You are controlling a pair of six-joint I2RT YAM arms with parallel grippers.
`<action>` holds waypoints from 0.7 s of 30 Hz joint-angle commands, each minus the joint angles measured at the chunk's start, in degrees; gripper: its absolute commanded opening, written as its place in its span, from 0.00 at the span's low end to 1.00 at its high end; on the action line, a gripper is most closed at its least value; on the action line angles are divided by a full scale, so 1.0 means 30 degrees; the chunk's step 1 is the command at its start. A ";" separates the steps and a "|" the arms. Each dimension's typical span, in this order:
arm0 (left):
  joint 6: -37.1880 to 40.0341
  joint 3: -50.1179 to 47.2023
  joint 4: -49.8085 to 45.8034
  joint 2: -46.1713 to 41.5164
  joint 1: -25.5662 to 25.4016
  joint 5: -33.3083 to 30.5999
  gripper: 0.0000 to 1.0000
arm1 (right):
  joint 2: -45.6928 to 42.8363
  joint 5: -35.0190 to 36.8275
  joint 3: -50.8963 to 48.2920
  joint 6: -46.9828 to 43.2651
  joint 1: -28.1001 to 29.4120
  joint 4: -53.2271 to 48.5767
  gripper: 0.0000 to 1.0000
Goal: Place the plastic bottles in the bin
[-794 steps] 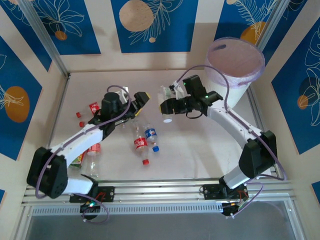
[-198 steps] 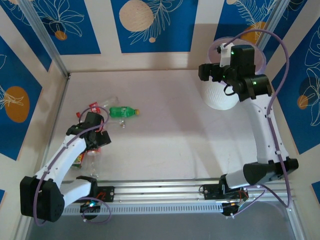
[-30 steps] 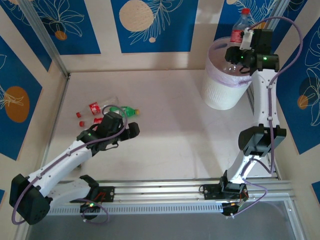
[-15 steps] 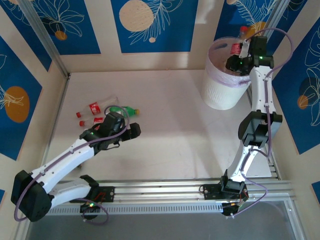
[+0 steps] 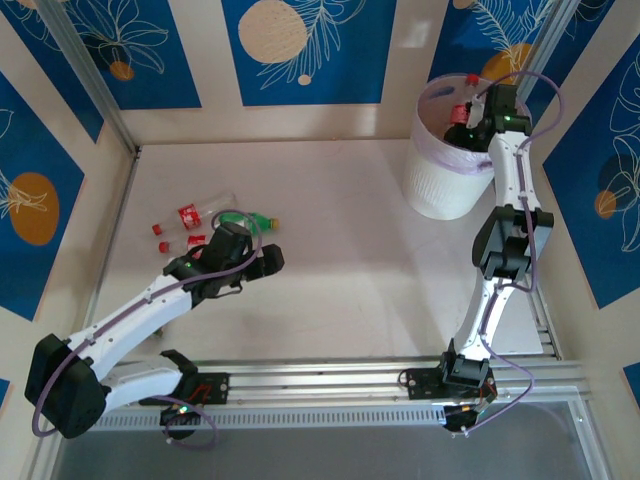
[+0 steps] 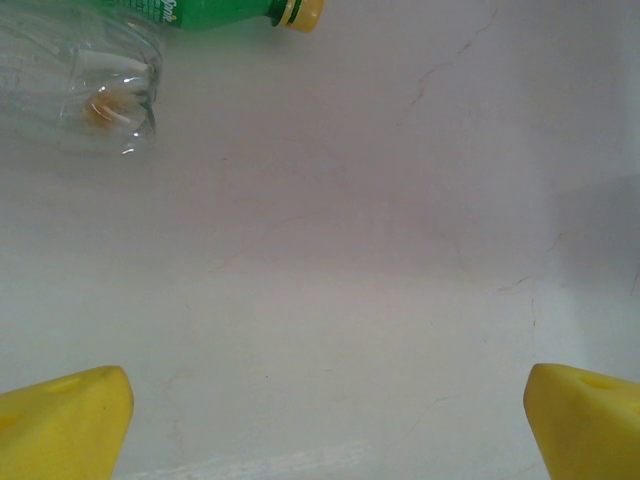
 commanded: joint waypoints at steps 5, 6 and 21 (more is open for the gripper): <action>-0.0132 -0.0044 0.0207 0.0170 0.0116 0.0355 1.00 | 0.0397 -0.0245 0.0950 -0.0227 0.0242 -0.0978 0.56; -0.0137 -0.0042 0.0237 0.0189 0.0099 0.0355 1.00 | 0.0393 -0.0206 0.1226 -0.0256 0.0240 -0.1106 0.61; 0.0212 0.0107 -0.0512 -0.0035 0.0096 -0.0043 1.00 | 0.0344 0.0528 0.4525 -0.0345 0.0301 -0.2626 0.86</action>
